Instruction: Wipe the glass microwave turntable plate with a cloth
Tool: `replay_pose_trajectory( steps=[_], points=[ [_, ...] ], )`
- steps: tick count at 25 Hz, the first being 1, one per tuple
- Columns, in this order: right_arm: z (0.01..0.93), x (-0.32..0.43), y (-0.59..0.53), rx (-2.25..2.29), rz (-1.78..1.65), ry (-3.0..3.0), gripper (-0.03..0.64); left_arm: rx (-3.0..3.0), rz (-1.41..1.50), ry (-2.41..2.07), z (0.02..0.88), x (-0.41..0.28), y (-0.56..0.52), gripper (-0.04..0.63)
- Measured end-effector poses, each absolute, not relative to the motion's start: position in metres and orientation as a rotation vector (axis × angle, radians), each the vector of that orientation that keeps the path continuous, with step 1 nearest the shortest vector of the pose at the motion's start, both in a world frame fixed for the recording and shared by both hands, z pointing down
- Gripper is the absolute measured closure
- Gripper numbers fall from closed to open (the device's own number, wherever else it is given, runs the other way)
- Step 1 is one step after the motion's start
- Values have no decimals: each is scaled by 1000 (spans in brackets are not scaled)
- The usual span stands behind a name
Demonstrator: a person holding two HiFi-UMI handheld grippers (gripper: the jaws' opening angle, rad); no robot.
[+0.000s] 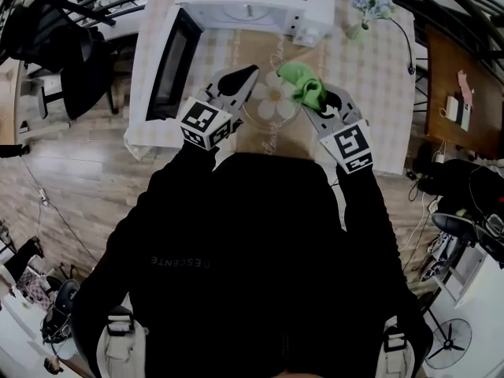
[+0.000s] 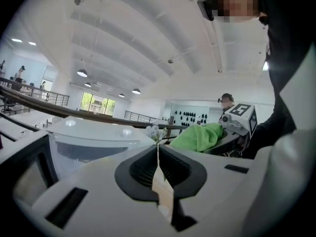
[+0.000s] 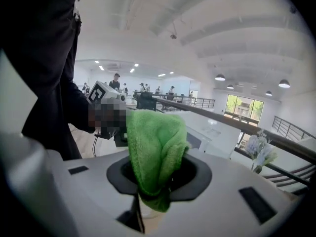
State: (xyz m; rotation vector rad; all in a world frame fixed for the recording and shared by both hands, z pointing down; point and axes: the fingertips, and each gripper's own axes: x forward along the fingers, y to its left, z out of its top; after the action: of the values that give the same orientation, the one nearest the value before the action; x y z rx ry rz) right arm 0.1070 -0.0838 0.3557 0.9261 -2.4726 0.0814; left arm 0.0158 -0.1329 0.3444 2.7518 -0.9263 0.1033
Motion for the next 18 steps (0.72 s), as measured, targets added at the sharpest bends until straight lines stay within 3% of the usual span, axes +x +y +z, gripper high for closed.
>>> replay_pose_trajectory(
  steps=[10,18],
  points=[
    [255,111,-92,1074,69,-2786,503,2962,-62,-911,234,25,-123,572],
    [201,124,-83,1227,-63,-2895,503,3051,-81,-845,197,41,-102,572]
  ],
)
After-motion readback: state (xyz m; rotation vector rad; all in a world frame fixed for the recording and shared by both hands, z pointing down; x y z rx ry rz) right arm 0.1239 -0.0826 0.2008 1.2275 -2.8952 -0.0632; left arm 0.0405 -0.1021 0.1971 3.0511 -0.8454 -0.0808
